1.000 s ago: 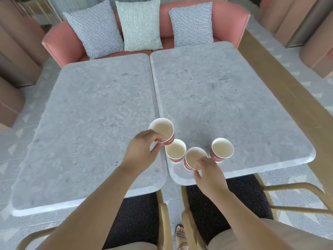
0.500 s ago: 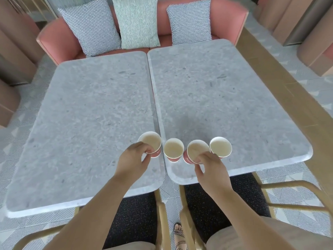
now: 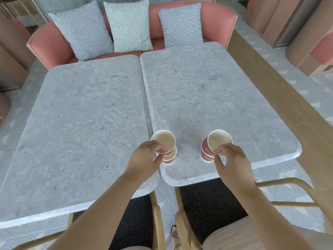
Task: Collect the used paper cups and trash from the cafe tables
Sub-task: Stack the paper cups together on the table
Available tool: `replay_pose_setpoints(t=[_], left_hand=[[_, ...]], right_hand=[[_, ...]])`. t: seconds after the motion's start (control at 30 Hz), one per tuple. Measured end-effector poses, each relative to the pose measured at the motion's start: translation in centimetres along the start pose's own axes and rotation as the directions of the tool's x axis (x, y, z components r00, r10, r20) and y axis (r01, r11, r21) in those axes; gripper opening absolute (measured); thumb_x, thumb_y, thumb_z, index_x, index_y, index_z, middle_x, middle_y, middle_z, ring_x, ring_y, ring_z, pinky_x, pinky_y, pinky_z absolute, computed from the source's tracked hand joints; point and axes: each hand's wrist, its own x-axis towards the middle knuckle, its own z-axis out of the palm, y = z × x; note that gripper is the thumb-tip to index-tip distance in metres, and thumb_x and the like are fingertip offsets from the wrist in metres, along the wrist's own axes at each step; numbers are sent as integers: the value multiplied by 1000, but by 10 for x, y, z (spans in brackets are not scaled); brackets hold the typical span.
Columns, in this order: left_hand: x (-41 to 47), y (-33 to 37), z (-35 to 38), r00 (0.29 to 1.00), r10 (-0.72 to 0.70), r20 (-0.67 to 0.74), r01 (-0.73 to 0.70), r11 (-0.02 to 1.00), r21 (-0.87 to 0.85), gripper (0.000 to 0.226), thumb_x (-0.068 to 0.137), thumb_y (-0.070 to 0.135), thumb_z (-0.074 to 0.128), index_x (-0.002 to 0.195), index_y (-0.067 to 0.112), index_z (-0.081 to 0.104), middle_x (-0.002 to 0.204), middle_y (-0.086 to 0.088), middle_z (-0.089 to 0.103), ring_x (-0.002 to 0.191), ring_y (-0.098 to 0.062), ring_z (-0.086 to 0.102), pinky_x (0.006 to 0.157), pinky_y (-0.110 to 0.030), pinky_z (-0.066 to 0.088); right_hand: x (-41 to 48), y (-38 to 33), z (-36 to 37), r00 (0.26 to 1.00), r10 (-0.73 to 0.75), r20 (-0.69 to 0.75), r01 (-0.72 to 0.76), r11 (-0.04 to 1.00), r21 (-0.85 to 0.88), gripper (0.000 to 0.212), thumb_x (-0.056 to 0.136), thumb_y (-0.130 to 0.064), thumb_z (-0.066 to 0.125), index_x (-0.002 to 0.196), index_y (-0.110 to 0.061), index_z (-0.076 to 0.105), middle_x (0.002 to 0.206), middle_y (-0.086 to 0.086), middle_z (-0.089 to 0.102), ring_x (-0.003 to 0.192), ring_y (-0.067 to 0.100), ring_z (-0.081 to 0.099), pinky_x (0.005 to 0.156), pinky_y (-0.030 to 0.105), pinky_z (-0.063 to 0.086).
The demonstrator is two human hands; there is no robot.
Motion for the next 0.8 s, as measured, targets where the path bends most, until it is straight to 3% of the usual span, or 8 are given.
replay_pose_setpoints(t=[0.23,0.4,0.57,0.8], left_hand=[[3,-6,26,986,-59,157,53,998,42,15,80,11,63,91,21,67,93,12,65,89,-9,59,75,-24,50],[7,-17,42,965,-134,225,111,987,114,15,83,18,62,95,26,66,99,15,64,94,-8,58,77,-24,49],[13,-17,50,951,-173,257,138,979,149,10,84,28,62,94,30,65,98,16,64,94,-8,57,76,-27,50],[19,-13,55,946,-203,254,145,962,230,13,85,31,59,97,33,63,100,17,64,94,-8,57,71,-26,50]], right_hand=[[3,16,23,983,61,171,-55,998,-40,11,78,-3,64,88,-8,66,94,5,66,89,26,56,66,35,50],[7,25,40,963,90,254,-70,994,-86,11,85,-14,59,93,-11,65,102,1,63,94,22,53,70,30,48],[8,29,50,962,80,262,-74,997,-35,13,88,-23,59,93,-13,65,97,0,65,92,22,54,68,27,46],[8,25,56,957,55,284,-48,998,-30,11,86,-19,60,94,-12,64,100,0,63,94,22,53,69,28,46]])
